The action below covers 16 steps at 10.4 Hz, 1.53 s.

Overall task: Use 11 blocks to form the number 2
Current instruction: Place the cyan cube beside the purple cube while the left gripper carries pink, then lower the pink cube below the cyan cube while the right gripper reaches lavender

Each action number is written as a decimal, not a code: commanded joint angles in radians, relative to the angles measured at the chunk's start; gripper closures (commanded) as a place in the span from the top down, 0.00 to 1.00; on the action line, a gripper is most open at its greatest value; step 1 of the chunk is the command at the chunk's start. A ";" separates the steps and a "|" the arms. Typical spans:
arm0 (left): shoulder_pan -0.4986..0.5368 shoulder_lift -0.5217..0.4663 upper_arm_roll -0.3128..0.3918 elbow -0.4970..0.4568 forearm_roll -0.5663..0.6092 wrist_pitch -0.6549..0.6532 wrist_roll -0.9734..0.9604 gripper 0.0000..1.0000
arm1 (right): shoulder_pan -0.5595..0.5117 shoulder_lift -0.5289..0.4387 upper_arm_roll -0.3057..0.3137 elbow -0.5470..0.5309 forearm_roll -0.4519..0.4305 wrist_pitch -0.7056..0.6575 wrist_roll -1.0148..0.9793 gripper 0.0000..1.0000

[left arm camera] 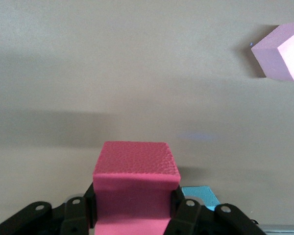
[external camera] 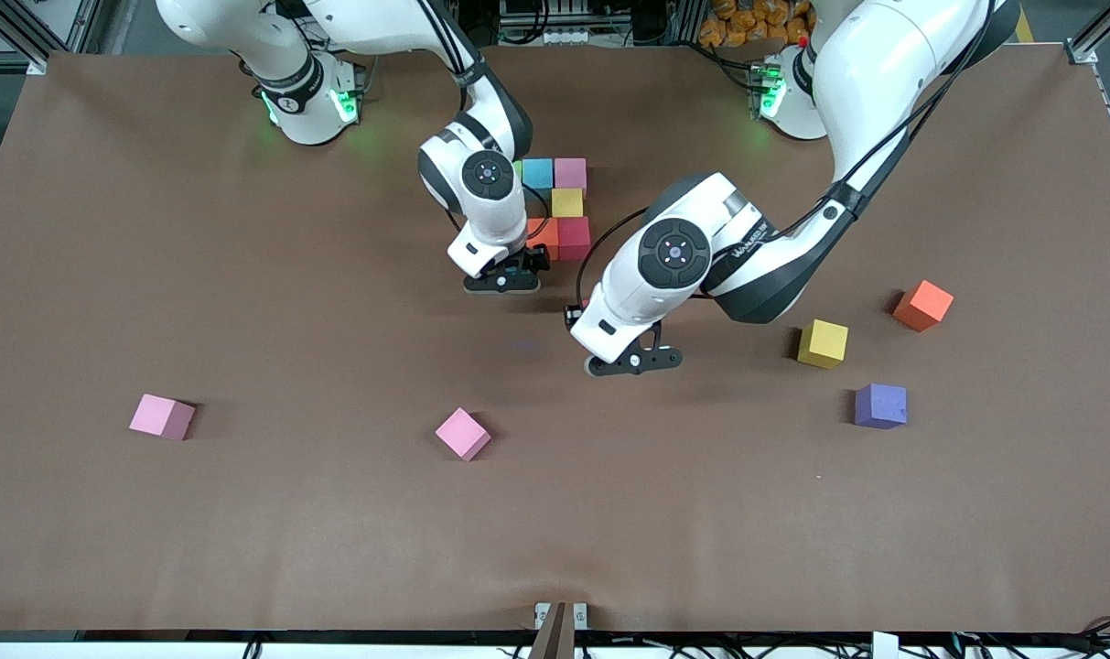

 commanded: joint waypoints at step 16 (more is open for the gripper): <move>-0.380 0.132 0.263 0.002 -0.030 0.306 -0.046 0.26 | -0.651 -0.349 0.014 -0.055 -0.047 -0.143 -0.253 0.99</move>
